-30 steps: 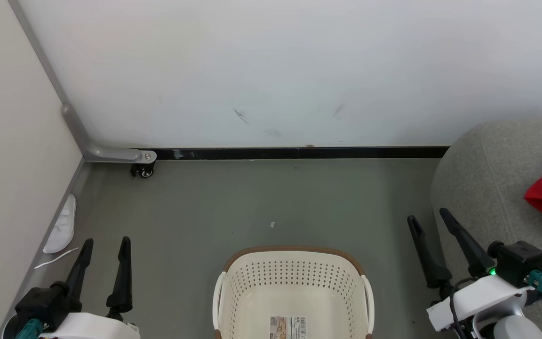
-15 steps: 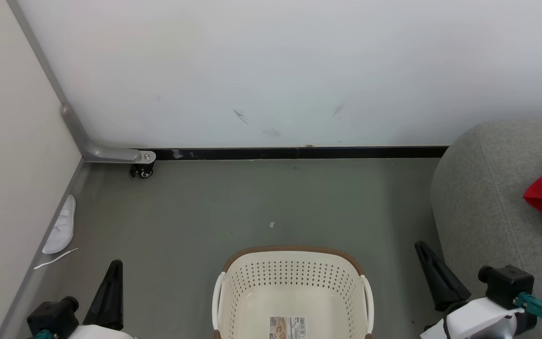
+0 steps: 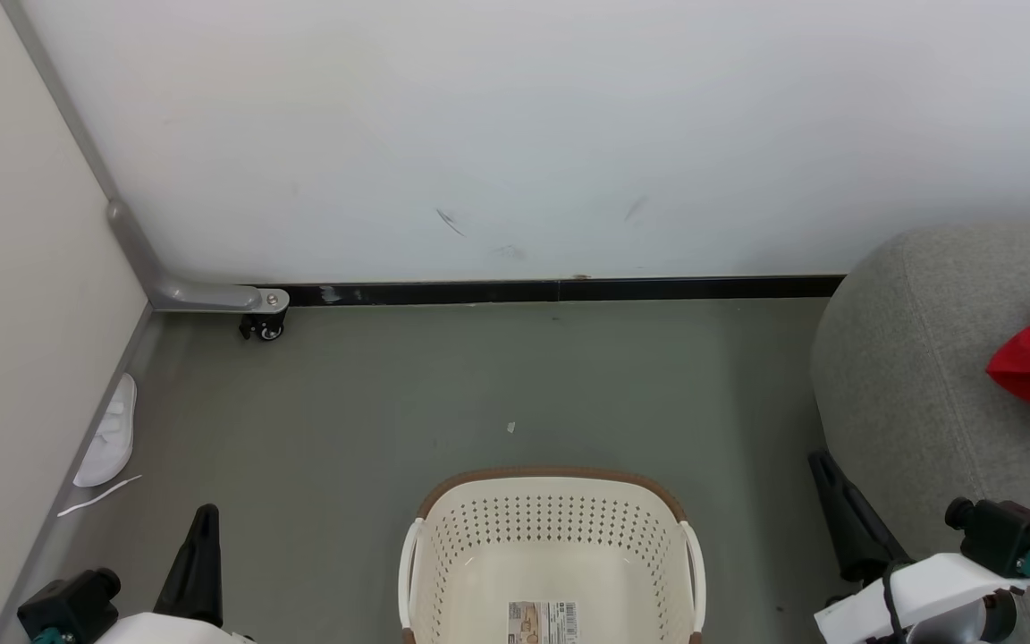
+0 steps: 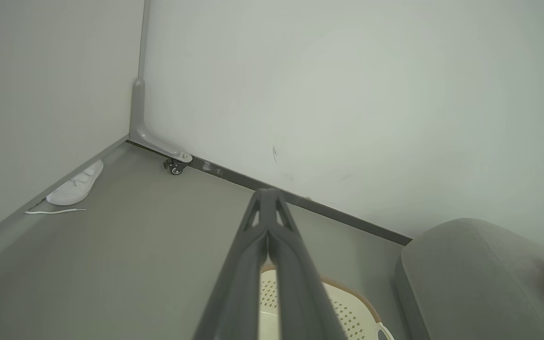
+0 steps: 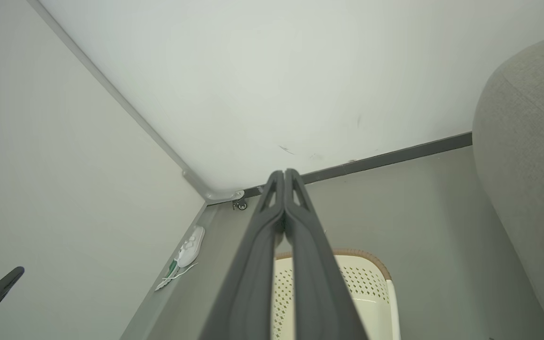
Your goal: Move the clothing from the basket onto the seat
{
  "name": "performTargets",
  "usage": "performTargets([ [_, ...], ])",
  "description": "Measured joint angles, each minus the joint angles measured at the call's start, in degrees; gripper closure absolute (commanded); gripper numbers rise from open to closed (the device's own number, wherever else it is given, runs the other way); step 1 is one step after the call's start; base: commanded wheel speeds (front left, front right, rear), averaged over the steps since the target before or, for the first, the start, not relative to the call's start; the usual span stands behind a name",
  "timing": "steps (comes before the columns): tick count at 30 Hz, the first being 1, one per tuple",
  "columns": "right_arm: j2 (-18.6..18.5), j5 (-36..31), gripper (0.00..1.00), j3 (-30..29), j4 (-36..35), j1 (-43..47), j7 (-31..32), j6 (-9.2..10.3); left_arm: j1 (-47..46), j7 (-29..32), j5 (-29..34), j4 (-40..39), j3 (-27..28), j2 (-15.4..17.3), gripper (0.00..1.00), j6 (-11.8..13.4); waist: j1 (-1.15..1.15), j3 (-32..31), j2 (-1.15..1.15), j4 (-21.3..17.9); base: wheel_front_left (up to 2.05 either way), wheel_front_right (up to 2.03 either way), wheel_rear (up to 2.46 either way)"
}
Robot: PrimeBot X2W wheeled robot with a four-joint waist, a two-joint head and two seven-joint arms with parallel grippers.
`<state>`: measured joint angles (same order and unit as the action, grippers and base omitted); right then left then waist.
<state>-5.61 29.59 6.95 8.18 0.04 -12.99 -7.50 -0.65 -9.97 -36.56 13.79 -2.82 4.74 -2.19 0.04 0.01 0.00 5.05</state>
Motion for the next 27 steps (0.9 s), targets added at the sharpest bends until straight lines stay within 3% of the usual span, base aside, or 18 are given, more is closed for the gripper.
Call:
performTargets([
  [17,0.02,14.54,1.00,-2.33,0.80,-0.02,3.90,0.00,-0.10,3.93,-11.71,0.14,2.07,-0.78,1.00,-1.02,0.83,-0.66,0.00,-1.42,0.00,0.00,0.00],
  [27,0.01,22.75,1.00,-3.30,1.69,-0.18,5.88,0.00,-0.14,6.10,-18.60,0.23,2.92,-0.99,1.00,-1.60,0.95,-0.99,0.00,-2.01,0.00,0.00,0.00],
])
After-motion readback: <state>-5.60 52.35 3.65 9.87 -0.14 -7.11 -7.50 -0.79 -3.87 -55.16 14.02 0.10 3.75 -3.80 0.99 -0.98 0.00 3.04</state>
